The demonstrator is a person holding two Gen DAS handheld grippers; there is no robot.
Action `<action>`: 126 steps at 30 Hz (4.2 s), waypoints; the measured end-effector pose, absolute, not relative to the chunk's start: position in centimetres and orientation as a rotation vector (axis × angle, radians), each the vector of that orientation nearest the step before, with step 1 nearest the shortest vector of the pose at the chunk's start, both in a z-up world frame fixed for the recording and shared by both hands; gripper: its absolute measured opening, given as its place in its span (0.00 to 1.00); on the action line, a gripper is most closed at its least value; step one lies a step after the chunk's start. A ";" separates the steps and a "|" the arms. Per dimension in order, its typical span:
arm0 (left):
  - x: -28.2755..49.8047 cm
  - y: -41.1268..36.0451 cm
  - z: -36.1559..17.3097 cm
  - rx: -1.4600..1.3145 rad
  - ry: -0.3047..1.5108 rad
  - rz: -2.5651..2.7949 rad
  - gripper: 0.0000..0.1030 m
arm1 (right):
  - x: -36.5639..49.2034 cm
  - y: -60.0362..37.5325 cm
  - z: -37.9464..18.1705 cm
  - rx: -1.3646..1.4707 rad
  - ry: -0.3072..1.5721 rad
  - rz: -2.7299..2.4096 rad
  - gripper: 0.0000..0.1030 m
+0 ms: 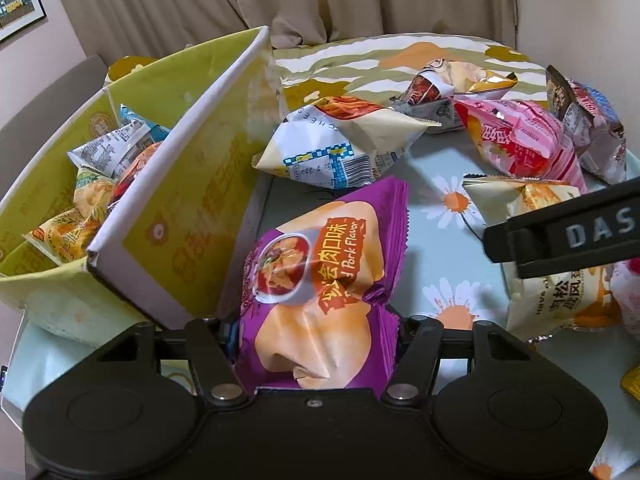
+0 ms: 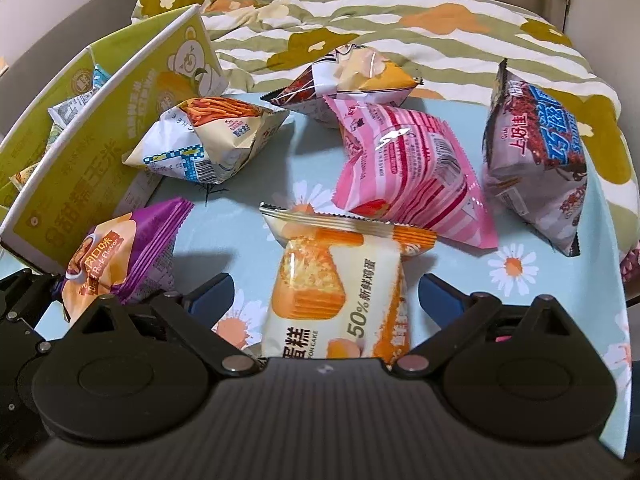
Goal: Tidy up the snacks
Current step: 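Grasp a purple bag with the left tool while the right tool grasps an orange cake bag, then carry the purple and orange bags into the yellow box and open both tools, then grasp a pink bag with the left tool while the right tool grasps a blue-red bag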
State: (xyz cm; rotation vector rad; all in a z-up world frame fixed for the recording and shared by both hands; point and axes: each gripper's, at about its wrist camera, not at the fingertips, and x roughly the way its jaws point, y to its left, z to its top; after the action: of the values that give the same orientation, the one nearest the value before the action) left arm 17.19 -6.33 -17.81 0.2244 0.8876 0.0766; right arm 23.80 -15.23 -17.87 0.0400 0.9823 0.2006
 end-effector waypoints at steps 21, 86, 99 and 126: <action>14.2 -6.7 -13.8 0.232 0.827 0.014 0.64 | 21.7 -14.7 -16.3 0.109 0.958 0.193 0.75; 22.5 18.0 -3.6 0.068 0.757 -0.069 0.99 | 29.4 7.3 -4.6 0.170 0.811 0.178 0.75; 23.4 18.2 -4.9 0.079 0.795 -0.014 0.99 | 32.6 7.4 -7.3 0.170 0.830 0.208 1.00; 20.1 16.3 -1.7 0.089 0.696 -0.162 0.99 | 25.1 5.5 -2.8 0.132 0.724 0.116 1.00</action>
State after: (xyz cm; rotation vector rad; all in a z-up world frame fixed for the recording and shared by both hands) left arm 20.06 16.29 -1.70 0.0892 0.6958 -0.1621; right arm 25.07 5.51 -2.76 0.1316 0.7244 0.1161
